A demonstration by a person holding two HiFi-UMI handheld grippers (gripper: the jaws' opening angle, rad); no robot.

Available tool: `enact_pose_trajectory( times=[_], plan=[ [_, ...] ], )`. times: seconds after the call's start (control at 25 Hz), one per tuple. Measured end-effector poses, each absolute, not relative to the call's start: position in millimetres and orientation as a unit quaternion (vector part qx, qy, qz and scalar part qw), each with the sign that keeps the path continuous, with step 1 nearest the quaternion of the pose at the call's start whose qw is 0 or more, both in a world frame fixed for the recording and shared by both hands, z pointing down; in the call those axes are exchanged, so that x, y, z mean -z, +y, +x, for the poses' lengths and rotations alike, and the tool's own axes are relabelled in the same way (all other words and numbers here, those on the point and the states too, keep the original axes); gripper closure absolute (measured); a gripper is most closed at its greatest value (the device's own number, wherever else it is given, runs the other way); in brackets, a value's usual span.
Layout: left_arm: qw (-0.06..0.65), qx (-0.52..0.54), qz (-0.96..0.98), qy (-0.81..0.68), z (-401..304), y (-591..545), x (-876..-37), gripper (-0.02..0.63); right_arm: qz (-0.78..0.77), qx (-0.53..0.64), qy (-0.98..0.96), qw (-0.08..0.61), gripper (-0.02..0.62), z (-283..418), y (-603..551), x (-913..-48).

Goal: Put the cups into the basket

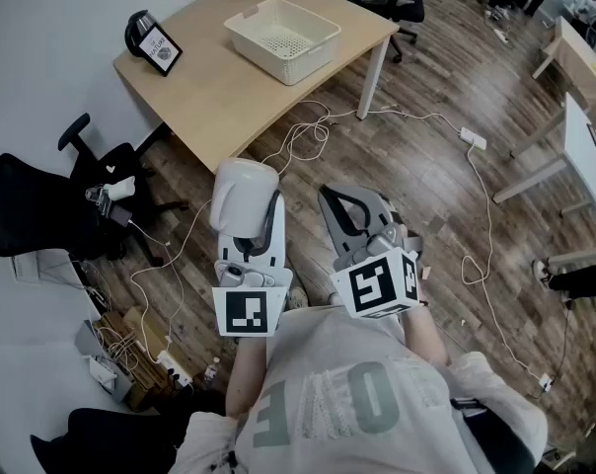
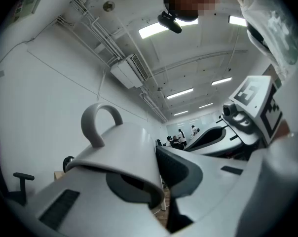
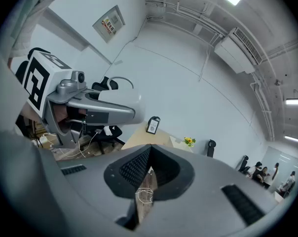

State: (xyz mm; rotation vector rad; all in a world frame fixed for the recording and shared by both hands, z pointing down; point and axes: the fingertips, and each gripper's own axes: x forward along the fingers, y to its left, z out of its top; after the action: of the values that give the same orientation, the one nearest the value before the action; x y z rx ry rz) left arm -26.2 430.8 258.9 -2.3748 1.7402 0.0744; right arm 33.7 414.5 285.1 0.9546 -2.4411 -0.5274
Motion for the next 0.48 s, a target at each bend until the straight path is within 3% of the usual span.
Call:
enact_pose_trajectory(
  times=[0.48],
  plan=[
    [0.086, -0.038, -0.793, 0.601, -56, 427, -264, 0.554, 0.376, 0.191, -0.880, 0.218, 0.597, 28, 406, -287]
  ],
)
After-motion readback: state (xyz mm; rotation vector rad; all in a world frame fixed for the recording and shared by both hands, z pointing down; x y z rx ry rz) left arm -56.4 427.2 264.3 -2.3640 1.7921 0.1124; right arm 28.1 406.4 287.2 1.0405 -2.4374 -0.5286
